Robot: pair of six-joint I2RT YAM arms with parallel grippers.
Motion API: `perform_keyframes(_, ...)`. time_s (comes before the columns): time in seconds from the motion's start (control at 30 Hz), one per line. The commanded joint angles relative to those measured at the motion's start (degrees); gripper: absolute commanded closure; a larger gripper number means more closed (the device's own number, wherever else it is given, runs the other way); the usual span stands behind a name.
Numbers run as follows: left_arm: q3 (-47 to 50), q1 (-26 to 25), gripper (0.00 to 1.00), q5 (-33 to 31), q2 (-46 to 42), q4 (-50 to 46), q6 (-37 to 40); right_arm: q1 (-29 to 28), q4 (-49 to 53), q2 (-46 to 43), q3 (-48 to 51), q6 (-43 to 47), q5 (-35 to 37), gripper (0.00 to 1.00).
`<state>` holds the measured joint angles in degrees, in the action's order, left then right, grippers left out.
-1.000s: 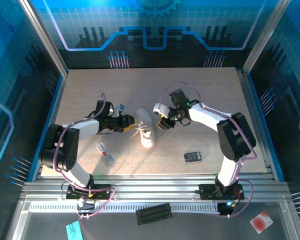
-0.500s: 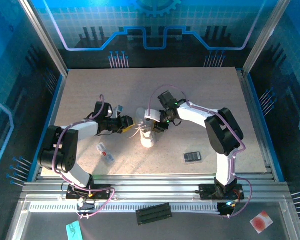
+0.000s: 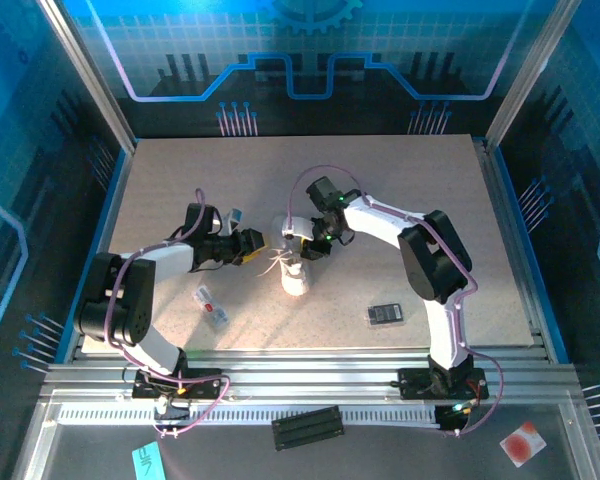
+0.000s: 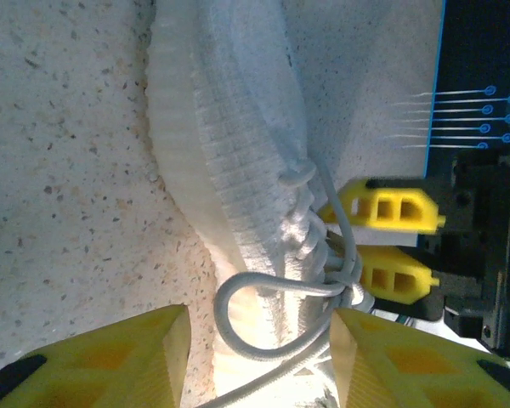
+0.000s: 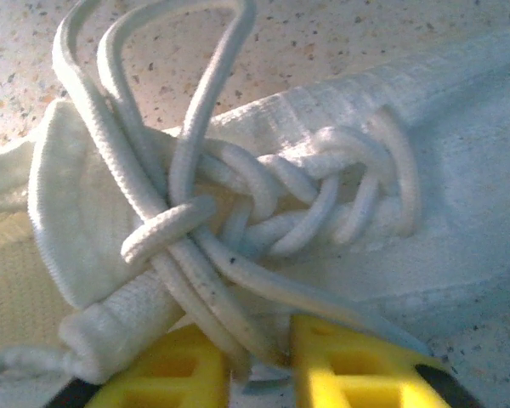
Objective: Tie the shoes
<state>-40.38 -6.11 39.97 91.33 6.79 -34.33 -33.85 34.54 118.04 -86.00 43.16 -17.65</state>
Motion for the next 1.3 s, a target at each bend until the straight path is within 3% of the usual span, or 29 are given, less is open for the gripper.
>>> perform_keyframes(0.0, 1.72, 0.25, 0.52, 1.25, -0.03, 5.06, -1.89, -0.18, 2.8, -0.73, -0.42, -1.52, -1.32, 0.93)
perform_keyframes(0.07, 2.32, -0.11, 0.52, 1.25, 0.55, 6.2, -2.42, 0.18, 1.27, -2.89, 1.9, -2.19, -0.51, 1.0)
perform_keyframes(0.43, 2.32, -3.71, 0.49, 1.07, 5.18, 13.95, -7.16, 1.99, -4.03, -10.63, 9.24, -6.98, 3.8, 1.0)
perform_keyframes(0.6, 2.18, -3.83, 0.6, 0.96, 6.06, 16.72, -8.7, 1.99, -4.31, -11.05, 9.81, -7.56, 4.11, 1.0)
perform_keyframes(0.7, 2.15, -3.82, 0.74, 1.04, 5.56, 16.32, -8.48, 2.01, -4.13, -10.99, 9.62, -7.47, 4.37, 1.0)
perform_keyframes(0.83, 2.84, -3.65, 1.0, -0.33, 2.99, 13.42, -6.66, 1.95, -3.46, -10.6, 9.14, -7.38, 5.49, 1.0)
perform_keyframes(1.07, 2.01, -2.06, 1.0, -4.97, -4.06, -0.51, 1.74, 1.86, -2.62, -10.0, 8.76, -9.44, 9.77, 1.0)
perform_keyframes(1.27, 1.12, -2.07, 1.0, -8.02, -3.79, -9.11, 5.66, 1.39, 1.71, -7.3, 5.69, -12.98, 14.13, 1.0)
